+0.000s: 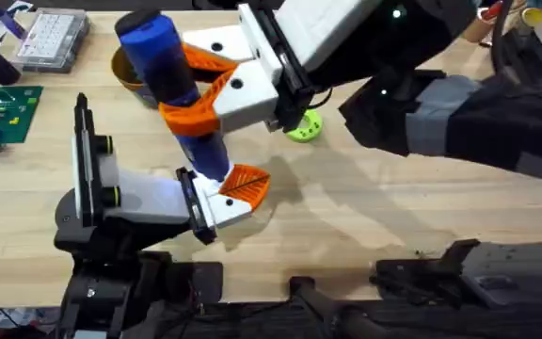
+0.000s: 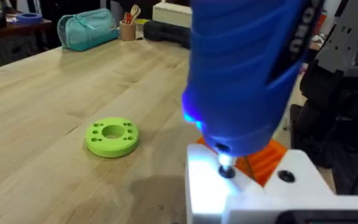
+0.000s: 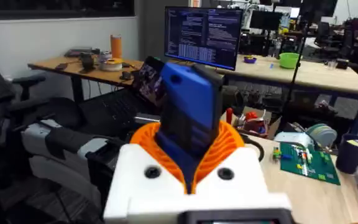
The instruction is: Pick up the gripper from the table and insert it into the empty holder that is missing its gripper. Then pick up a screw, insert it into the mounting hole, and use the screwdriver to tighten it. Finally, clean up the table by picking up the vegetable and placing it into the bucket.
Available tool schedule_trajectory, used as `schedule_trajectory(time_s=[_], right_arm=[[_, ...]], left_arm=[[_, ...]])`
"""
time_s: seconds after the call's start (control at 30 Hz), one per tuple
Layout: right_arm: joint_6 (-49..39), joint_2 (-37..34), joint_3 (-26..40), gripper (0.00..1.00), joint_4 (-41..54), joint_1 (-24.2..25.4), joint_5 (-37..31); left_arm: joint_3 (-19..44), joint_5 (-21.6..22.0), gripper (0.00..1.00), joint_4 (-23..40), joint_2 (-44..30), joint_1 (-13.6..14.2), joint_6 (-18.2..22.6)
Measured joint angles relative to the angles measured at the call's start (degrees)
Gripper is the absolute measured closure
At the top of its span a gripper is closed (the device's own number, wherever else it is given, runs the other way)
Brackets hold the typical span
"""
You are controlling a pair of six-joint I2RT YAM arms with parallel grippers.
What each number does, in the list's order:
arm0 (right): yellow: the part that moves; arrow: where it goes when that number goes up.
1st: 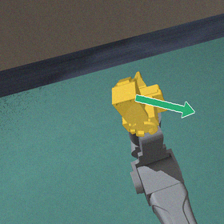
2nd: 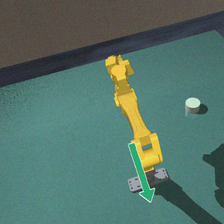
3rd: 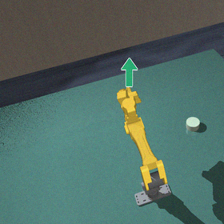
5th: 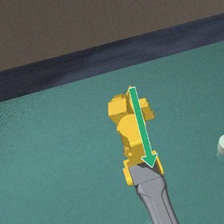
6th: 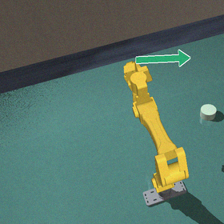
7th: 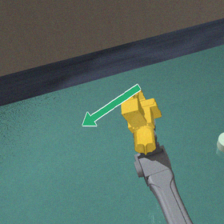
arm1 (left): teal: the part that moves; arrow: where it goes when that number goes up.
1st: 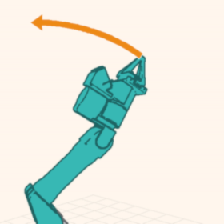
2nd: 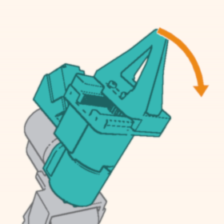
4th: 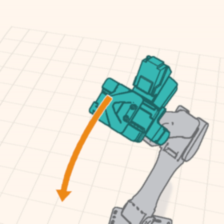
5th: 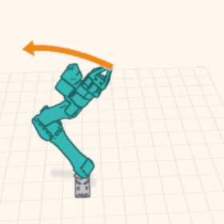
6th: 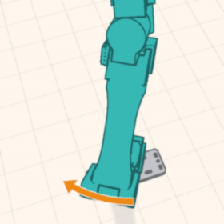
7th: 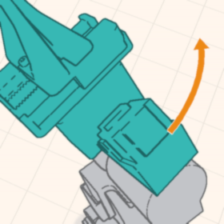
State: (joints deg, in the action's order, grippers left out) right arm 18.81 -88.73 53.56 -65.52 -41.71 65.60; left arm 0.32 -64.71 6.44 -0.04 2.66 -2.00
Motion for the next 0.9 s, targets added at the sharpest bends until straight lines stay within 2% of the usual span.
schedule_trajectory(time_s=[0.1, 0.3, 0.47, 0.6, 0.77, 0.8, 0.9], right_arm=[[0.01, -0.01, -0.03, 0.974, -0.40, 0.00, 0.03], [2.65, -0.76, -0.01, 0.974, -6.98, 0.27, 0.32], [5.80, -0.92, 6.45, 0.974, -4.47, 2.13, 3.71], [6.21, -0.88, 13.72, 0.974, 1.12, 3.07, 6.63], [4.56, -0.85, 17.79, 0.974, 10.44, 3.63, 9.28], [2.28, -0.86, 19.84, 0.974, 18.53, 4.72, 10.68], [-1.85, -0.79, 22.18, 0.974, 31.54, 6.61, 11.09]], left_arm=[[0.00, 0.02, 0.996, 0.00, -0.01, 0.00, 0.00], [0.02, 0.04, 0.996, 0.00, 0.01, 0.00, 0.00], [0.02, 0.03, 0.996, 0.00, 0.01, 0.00, 0.00], [0.02, 0.02, 0.996, 0.00, 0.00, 0.00, 0.00], [0.02, 0.03, 0.996, 0.00, 0.00, 0.00, 0.01], [0.02, 0.03, 0.996, 0.00, 0.01, 0.00, 0.00], [0.02, 0.02, 0.996, 0.01, 0.00, 0.00, 0.01]])
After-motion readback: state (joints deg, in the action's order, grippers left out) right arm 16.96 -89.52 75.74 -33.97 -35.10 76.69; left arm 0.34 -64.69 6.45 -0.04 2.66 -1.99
